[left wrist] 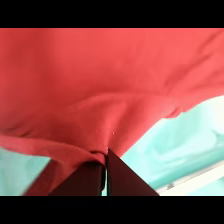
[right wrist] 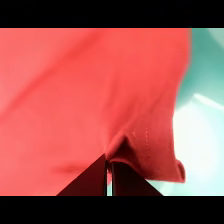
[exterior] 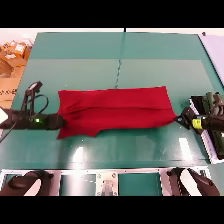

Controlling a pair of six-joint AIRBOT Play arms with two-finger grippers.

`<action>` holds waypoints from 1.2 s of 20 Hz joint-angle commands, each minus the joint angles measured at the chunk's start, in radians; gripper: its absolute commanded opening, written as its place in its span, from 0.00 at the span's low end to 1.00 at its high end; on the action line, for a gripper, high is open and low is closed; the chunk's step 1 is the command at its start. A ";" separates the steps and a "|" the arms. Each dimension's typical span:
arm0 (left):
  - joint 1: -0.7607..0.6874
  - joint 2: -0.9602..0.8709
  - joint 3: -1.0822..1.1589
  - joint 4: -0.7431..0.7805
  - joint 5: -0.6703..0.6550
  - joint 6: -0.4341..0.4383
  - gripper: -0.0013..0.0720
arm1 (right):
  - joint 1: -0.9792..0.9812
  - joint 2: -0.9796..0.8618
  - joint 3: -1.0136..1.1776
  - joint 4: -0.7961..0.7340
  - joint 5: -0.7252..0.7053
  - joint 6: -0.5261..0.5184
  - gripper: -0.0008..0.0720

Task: Fold the shirts.

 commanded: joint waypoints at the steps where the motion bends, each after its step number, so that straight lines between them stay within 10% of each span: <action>1: 0.001 -0.131 0.098 -0.009 0.093 0.070 0.05 | 0.048 -0.101 0.113 0.067 -0.075 0.002 0.03; 8: 0.003 -0.607 0.431 -0.008 0.237 0.138 0.05 | 0.135 -0.569 0.377 0.214 -0.270 -0.077 0.03; 13: 0.003 -0.850 0.586 -0.003 0.441 0.153 0.06 | 0.159 -0.906 0.614 0.316 -0.363 -0.154 0.42; 15: 0.003 -0.864 0.607 0.008 0.532 0.151 1.00 | 0.126 -1.003 0.760 0.314 -0.272 -0.190 0.42; 19: 0.003 -0.842 0.676 0.082 0.393 0.144 0.95 | 0.019 -1.025 0.887 0.241 -0.034 -0.346 0.42; 24: 0.003 -0.842 0.705 0.064 0.152 0.089 0.86 | -0.095 -1.044 0.892 0.160 0.173 -0.503 0.71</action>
